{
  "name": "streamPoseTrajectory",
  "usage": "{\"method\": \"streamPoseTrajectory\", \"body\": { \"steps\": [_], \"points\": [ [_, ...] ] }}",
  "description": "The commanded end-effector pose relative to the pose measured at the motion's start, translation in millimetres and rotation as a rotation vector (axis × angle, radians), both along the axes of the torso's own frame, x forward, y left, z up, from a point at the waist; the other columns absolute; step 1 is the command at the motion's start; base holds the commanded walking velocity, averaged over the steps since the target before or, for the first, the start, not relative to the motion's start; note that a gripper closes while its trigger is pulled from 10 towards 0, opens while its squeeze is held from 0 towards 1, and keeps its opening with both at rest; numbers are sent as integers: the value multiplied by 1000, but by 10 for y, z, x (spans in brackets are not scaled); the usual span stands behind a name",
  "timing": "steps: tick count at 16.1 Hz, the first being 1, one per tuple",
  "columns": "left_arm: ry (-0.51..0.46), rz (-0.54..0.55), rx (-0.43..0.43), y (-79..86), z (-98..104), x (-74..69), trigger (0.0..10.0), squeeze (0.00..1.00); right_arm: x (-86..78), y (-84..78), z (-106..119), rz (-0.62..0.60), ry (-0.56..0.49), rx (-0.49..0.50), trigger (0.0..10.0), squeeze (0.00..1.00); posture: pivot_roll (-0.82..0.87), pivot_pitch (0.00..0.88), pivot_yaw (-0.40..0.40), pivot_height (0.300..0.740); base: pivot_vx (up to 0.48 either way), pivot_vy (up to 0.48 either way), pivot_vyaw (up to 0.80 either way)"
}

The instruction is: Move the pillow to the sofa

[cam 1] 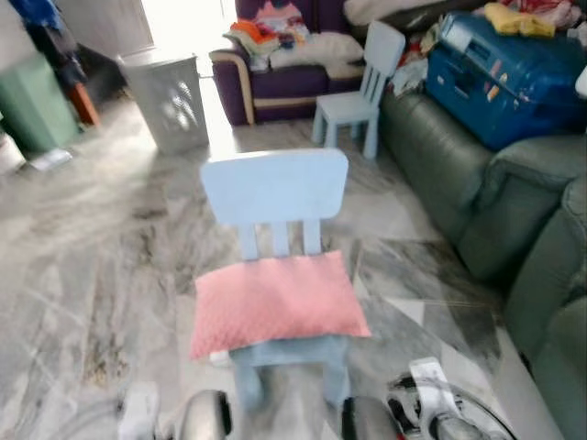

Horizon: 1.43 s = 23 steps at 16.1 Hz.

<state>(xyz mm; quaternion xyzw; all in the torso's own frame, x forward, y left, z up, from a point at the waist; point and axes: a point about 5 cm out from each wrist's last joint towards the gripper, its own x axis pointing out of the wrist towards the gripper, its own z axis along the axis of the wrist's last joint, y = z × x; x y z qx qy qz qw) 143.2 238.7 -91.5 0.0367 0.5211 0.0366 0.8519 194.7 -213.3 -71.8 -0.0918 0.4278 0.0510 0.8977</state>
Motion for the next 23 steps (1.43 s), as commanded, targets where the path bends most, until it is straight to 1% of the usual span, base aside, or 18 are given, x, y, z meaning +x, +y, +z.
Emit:
{"method": "streamPoseTrajectory", "body": {
  "steps": [1, 3, 8, 12, 14, 15, 16, 17, 18, 20, 21, 22, 23],
  "points": [
    [-56, -15, 18, 42, 86, 184, 10000, 0, -11, 64, -19, 19, 13, 14, 10000, 0, -158, 0, 18, 559, 0, 0, 0],
    [-51, -21, 14, -22, 69, 188, 10000, 0, -22, 57, -23, 22, 15, 10, 10000, 0, -160, 0, 17, 537, 0, 0, 0],
    [-37, -38, 26, -65, 51, 174, 10000, 0, -28, 39, -22, 32, 17, 1, 10000, 0, -158, 0, 15, 490, 0, 0, 0],
    [-38, -48, 70, 14, 76, 188, 10000, 0, 21, 42, 6, 52, -3, -9, 10000, 0, -159, 0, 13, 442, 0, 0, 0],
    [-73, -38, 96, 48, 108, 234, 10000, 0, 41, 50, 16, 53, -12, -10, 10000, 0, -157, 0, 13, 423, 0, 0, 0],
    [-94, -33, 103, 55, 126, 267, 10000, 0, 64, 56, 28, 47, -22, -5, 10000, 0, -154, 0, 11, 419, 0, 0, 0],
    [-159, 8, 138, 110, 207, 394, 10000, 0, 165, 60, 88, 15, -69, 13, 10000, 0, -153, 0, 11, 410, 0, 0, 0],
    [-180, 25, 150, 133, 237, 437, 10000, 0, 200, 59, 110, 5, -85, 19, 10000, 0, -153, 0, 11, 405, 0, 0, 0],
    [-241, 56, 204, 219, 342, 573, 10000, 0, 329, 53, 200, -14, -145, 39, 10000, 0, -149, 0, 9, 391, 0, 0, 0],
    [-298, 76, 293, 350, 490, 730, 10000, 0, 506, 39, 342, -31, -236, 77, 10000, 0, -151, 0, 11, 373, 0, 0, 0],
    [-340, 109, 316, 412, 577, 816, 10000, 0, 587, 47, 414, -27, -282, 98, 10000, 0, -155, 0, 13, 363, 0, 0, 0],
    [-395, 145, 305, 442, 665, 915, 10000, 0, 645, 67, 471, -16, -322, 116, 10000, 0, -157, 1, 14, 354, 0, 0, 0],
    [-395, 145, 305, 442, 665, 915, 10000, 0, 645, 67, 471, -16, -322, 116, 10000, 0, -157, 1, 14, 354, 0, 0, 0]
  ]
}}
